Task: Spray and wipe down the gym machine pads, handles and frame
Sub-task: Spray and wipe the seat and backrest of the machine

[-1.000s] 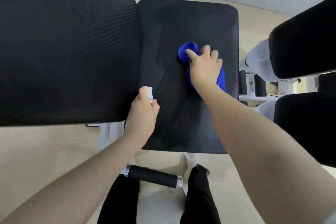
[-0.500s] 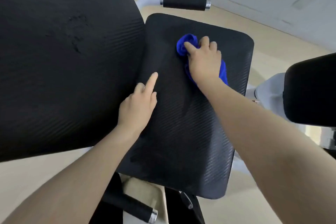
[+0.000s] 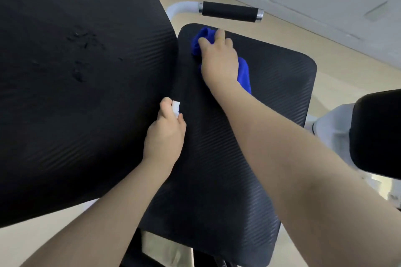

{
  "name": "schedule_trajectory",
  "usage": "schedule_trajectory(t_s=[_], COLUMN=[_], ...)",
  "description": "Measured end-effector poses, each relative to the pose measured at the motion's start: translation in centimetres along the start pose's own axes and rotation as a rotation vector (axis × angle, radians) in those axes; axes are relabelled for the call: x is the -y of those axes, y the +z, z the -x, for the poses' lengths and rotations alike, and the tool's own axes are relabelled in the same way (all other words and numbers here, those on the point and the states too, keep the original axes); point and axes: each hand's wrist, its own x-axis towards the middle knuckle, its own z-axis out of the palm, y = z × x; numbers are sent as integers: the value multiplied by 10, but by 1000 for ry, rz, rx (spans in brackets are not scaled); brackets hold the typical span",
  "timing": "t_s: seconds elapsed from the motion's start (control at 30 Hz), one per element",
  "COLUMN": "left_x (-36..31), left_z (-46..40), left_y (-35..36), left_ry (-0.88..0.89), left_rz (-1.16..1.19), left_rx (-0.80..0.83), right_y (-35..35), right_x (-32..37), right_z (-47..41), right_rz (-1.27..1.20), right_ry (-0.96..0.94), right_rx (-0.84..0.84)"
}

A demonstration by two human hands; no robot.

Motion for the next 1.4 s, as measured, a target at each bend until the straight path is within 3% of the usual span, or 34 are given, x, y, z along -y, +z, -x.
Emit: schedule_trajectory(t_s=[0.07, 0.17, 0.2, 0.27, 0.37, 0.47, 0.6, 0.67, 0.73, 0.8, 0.83, 0.93, 1.1, 1.17, 1.23, 1.33, 1.4], left_x=[0, 2, 2, 3, 5, 5, 2, 9, 21, 29, 30, 34, 37, 37, 38, 41, 44], left_z=[0, 1, 2, 3, 0, 1, 12, 27, 44, 57, 62, 72, 82, 80, 80, 82, 83], left_y=[-2, -6, -7, -6, -2, -1, -17, -31, -45, -57, -63, -72, -81, -83, -85, -84, -83], left_ry=[-58, 49, 81, 118, 14, 75, 35, 154, 241, 242, 217, 176, 140, 147, 181, 207, 233], left_rz=[33, 48, 29, 16, 43, 51, 61, 32, 22, 53, 80, 80, 2, -15, -9, 15, 16], left_rx=[56, 53, 31, 16, 26, -12, 92, 84, 33, 59, 87, 115, 239, 270, 274, 264, 224], right_y=[7, 13, 11, 8, 9, 7, 7, 0, -6, -3, 2, 12, 5, 0, 1, 12, 16], right_x=[14, 10, 4, -2, 4, 11, -3, -12, -15, -5, 5, 37, 61, 50, 38, 40, 62], right_z=[23, 40, 26, -9, -39, -19, 41, 39, 30, 33, 42, 90, 184, 180, 163, 158, 172], right_rz=[-44, -63, -53, -27, -38, -108, -222, -132, -62, -125, -150, -152, -134, -129, -79, -90, -140], right_ry=[-247, -529, -508, -276, 13, -100, -369, -423, -281, -55, -32, -242, -630, -680, -589, -174, -58], right_rx=[39, 147, 114, -7, -5, 69, 266, 294, 237, 149, 122, 189, 467, 485, 379, 187, 170])
